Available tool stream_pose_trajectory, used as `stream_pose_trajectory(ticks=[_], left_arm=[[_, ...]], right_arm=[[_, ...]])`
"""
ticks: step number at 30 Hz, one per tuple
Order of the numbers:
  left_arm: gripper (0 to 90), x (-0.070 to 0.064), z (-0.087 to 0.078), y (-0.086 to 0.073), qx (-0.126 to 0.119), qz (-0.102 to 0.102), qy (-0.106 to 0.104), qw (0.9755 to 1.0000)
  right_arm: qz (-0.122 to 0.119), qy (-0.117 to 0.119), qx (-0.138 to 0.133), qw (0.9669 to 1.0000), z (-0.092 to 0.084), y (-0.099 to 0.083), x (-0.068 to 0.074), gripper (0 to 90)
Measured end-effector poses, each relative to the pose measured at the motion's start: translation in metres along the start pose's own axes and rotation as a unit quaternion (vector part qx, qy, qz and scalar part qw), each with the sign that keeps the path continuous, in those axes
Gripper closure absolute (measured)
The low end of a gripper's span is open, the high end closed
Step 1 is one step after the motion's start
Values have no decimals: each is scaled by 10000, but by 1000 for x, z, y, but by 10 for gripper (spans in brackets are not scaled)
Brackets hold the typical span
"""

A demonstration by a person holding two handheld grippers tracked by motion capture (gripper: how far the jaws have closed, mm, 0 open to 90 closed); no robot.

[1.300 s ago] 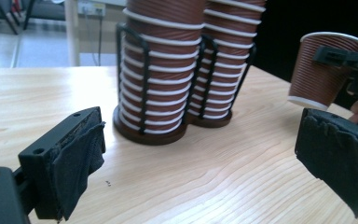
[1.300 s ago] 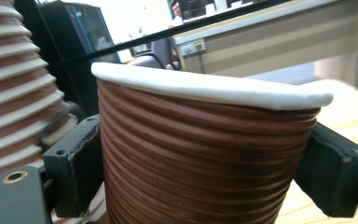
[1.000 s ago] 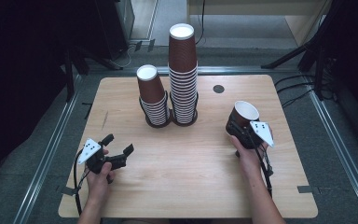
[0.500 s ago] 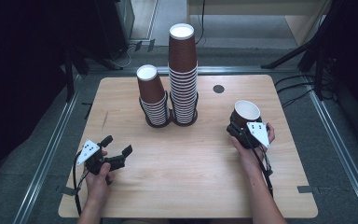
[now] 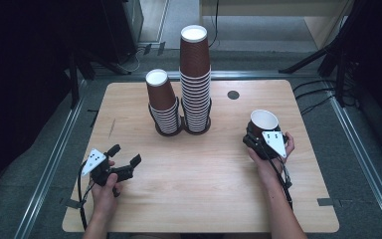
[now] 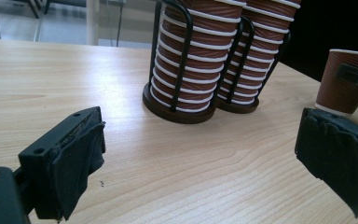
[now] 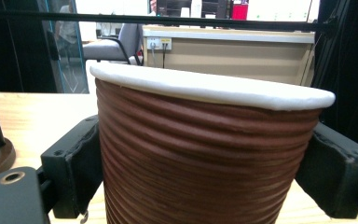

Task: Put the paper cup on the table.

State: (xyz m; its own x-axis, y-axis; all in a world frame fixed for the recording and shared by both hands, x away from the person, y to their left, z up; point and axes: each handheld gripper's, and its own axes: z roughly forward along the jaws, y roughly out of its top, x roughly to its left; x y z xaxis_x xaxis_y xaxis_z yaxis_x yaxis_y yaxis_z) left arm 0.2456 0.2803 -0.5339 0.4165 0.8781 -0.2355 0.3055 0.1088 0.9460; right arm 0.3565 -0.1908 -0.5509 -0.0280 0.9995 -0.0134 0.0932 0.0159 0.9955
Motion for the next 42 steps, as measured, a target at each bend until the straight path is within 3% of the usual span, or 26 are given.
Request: stream_pose_trajectory(ticks=[4, 7, 9, 13, 17, 23, 36, 40, 42], left_arm=[[15, 0, -1, 0, -11, -15, -8, 10000], [15, 0, -1, 1, -21, -23, -6, 10000], [15, 0, -1, 1, -26, -22, -8, 10000], [15, 0, -1, 1, -20, -22, -9, 10000], [15, 1, -1, 1, -24, -22, -13, 10000], [15, 1, -2, 1, -32, -32, -9, 10000], [15, 2, -3, 0, 3, -27, 33, 10000], [15, 2, -4, -1, 15, -20, 40, 10000], [15, 3, -5, -1, 20, -30, 64, 10000]], right_arm=[[-136, 58, 185, 9997, -1, 4, 0, 107], [-106, 130, 323, 9993, -2, 5, 1, 98], [-84, 168, 461, 9988, -2, 3, 1, 40], [154, 320, 470, 9983, -4, 3, 0, 0], [107, 442, 546, 9975, -8, 5, 1, 0], [132, 425, 618, 9971, -16, 8, -4, 0], [70, 540, 585, 9968, -57, 4, -40, 0], [19, 482, 514, 9975, -68, 2, -51, 0], [-44, 389, 417, 9984, -79, 0, -64, 0]])
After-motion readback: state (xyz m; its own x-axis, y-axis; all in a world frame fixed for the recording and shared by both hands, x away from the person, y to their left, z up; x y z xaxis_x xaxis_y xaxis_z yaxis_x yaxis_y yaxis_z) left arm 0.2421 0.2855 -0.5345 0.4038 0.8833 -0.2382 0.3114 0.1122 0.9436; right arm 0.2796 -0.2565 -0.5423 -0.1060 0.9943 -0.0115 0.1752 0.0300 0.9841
